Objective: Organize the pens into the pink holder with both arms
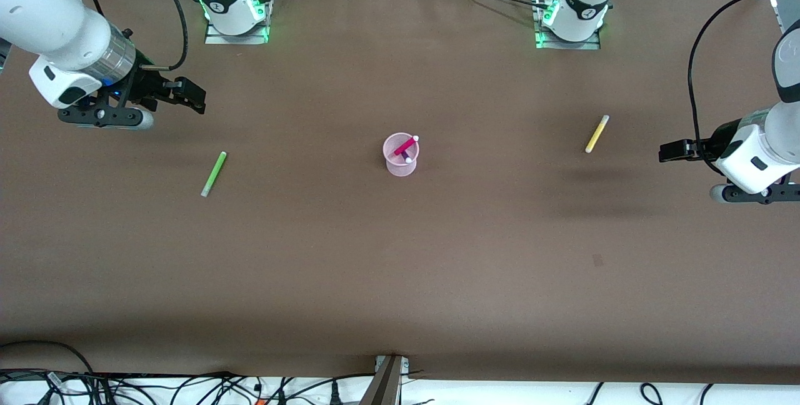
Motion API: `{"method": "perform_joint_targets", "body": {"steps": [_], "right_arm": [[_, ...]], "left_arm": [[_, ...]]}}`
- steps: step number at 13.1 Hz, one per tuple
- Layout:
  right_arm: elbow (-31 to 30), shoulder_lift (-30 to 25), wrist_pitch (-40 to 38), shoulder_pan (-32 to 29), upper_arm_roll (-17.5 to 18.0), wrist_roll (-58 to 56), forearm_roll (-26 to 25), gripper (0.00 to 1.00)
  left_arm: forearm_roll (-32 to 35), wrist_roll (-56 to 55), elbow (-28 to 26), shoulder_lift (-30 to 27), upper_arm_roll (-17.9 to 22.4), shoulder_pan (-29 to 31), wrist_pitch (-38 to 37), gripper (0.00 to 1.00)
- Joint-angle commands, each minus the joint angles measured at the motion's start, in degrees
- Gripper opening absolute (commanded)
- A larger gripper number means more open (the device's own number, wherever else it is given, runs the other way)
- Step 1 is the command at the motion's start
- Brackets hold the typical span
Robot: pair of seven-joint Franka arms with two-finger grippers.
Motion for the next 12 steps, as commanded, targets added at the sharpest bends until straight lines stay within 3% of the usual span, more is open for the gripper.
{"method": "perform_joint_targets", "body": {"steps": [1,9,10,12], "right_arm": [[2.25,0.79,-0.13,-0.38,-2.5,-6.31,-0.02,1.0],[2.33,1.23,-2.33,-2.66,-2.59,-9.59,0.16,1.0],[2.42,1.32,-2.5,-5.71,-0.76,-9.68,0.08,1.0],[2.6,1.49,-2.68,-19.11,13.42,-9.77,-0.01,1.0]], "left_arm": [[-0.91,-0.24,-0.33,-0.55,0.07,-0.07,-0.46,1.0],[-1.09,-0.24,-0.41,-0.55,0.07,-0.07,-0.64,1.0],[-1.09,-0.24,-0.41,-0.55,0.07,-0.15,-0.64,1.0],[-1.09,-0.24,-0.41,-0.55,0.07,-0.07,-0.64,1.0]]}}
